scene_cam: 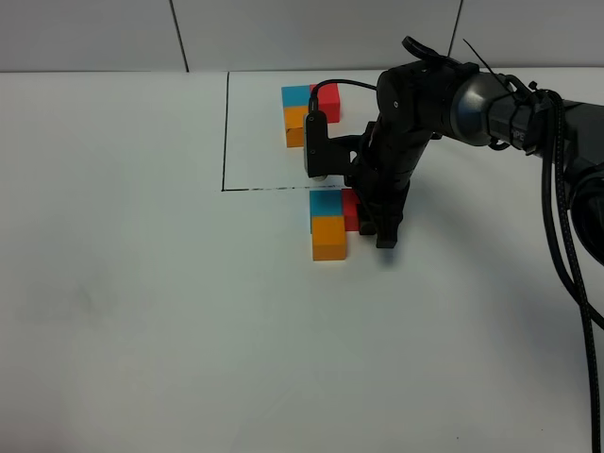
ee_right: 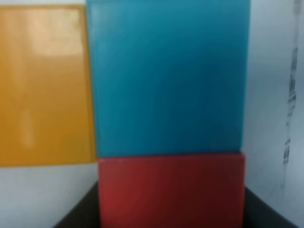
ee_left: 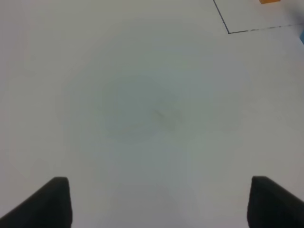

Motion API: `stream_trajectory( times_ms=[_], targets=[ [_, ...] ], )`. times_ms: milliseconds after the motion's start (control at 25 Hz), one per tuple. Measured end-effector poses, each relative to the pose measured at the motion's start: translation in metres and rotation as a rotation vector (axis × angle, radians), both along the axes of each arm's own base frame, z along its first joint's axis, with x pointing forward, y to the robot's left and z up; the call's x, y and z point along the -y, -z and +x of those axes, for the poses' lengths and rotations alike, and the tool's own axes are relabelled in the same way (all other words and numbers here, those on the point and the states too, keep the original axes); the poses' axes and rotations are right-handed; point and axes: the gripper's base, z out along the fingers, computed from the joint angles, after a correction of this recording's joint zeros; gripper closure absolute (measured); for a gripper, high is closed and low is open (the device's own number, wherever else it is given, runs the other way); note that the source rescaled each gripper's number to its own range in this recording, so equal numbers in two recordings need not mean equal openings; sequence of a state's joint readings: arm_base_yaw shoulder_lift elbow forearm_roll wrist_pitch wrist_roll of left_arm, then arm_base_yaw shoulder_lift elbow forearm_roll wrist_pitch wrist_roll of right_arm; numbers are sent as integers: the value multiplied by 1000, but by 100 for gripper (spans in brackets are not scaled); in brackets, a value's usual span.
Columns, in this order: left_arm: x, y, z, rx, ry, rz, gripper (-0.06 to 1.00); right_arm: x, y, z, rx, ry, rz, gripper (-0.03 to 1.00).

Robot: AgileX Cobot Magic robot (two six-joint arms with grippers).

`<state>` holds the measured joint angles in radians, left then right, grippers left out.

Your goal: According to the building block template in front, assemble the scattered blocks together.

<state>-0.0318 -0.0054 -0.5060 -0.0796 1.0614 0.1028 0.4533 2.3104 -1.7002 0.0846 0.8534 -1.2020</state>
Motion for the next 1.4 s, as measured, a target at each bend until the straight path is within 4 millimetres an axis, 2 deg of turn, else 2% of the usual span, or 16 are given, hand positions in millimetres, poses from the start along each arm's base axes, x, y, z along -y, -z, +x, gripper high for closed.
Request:
stream_trajectory(
  times_ms=[120, 240, 400, 640, 760, 840, 1160, 1320, 1400],
  targets=[
    [0, 0, 0, 0, 0, 0, 18, 0, 0, 0, 0, -1, 0, 93],
    [0, 0, 0, 0, 0, 0, 18, 0, 0, 0, 5, -5, 0, 85],
    [0, 0, 0, 0, 0, 0, 18, 0, -1, 2, 24, -10, 2, 63],
    [0, 0, 0, 0, -1, -1, 18, -1, -7, 0, 36, -19, -14, 24],
    [0, 0, 0, 0, -1, -1, 18, 3, -9, -3, 21, -13, -50, 14],
    [0, 0, 0, 0, -1, -1, 18, 6, -14, -6, 9, -7, -77, 11],
    [0, 0, 0, 0, 0, -1, 18, 13, -48, -9, 32, 62, -75, 11],
    [0, 0, 0, 0, 0, -1, 18, 25, -57, -3, 53, 183, -41, 11],
    [0, 0, 0, 0, 0, -1, 18, 38, -61, 4, 64, 289, -10, 11]
  ],
)
